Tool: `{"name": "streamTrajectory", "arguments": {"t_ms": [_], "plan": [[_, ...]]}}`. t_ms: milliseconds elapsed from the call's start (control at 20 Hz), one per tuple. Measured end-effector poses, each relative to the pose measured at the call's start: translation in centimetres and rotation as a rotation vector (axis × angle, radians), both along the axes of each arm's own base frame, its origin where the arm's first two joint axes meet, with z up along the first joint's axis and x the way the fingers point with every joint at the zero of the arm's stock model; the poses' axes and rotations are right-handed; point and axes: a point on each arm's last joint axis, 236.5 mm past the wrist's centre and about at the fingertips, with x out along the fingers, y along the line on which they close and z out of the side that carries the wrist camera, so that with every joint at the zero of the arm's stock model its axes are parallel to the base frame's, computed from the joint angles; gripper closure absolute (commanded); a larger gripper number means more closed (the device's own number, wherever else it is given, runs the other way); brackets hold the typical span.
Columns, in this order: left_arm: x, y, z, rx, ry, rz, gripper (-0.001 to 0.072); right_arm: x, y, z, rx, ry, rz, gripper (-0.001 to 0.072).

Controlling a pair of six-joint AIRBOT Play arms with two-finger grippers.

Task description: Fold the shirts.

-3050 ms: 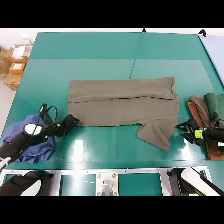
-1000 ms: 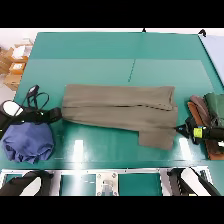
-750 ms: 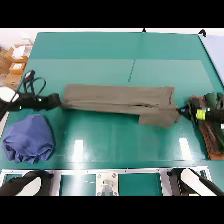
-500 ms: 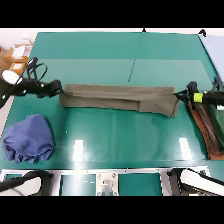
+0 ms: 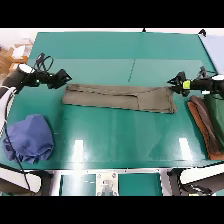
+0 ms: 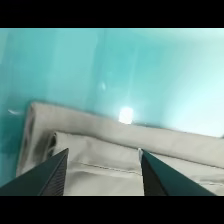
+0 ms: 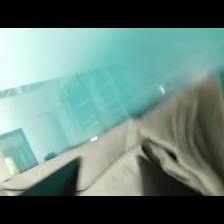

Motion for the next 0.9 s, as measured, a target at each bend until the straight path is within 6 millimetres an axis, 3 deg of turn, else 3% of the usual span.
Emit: {"name": "streamTrajectory", "arguments": {"t_ms": [100,200,250,500,700,750,800,850,900], "plan": [[-0.5,0.9,1.1,-0.031,0.029,-0.031,0.0221,-0.4,-1.8,1.0,-0.040,-0.022,0.062,0.0099],[-1.2,2.0,2.6,-0.061,0.053,-0.064,0.0611,-2.0,-3.6,0.2,-0.090,0.012,0.123,0.0099],[-1.9,2.2,3.0,-0.075,0.077,-0.092,0.0685,-3.1,-4.2,-0.6,-0.104,0.042,0.157,0.0098],[-4.0,2.1,4.3,-0.116,0.134,-0.172,0.0685,-6.9,-4.1,-5.1,-0.073,0.151,0.347,0.0061],[-4.6,0.6,4.6,-0.124,0.148,-0.217,0.0685,-7.2,-0.6,-6.5,0.032,0.134,0.462,0.0065],[-4.7,0.1,4.6,-0.123,0.147,-0.230,0.0685,-7.1,0.1,-6.9,0.040,0.131,0.482,0.0112],[-4.8,-0.8,4.6,-0.120,0.144,-0.251,0.0685,-6.8,0.9,-7.2,0.038,0.123,0.501,0.0331],[-4.9,-1.8,4.7,-0.118,0.141,-0.273,0.0685,-6.5,1.6,-7.7,0.032,0.121,0.514,0.0629],[-4.9,-2.9,4.7,-0.112,0.132,-0.293,0.0685,-6.4,2.2,-7.9,0.037,0.120,0.525,0.0687]]}}
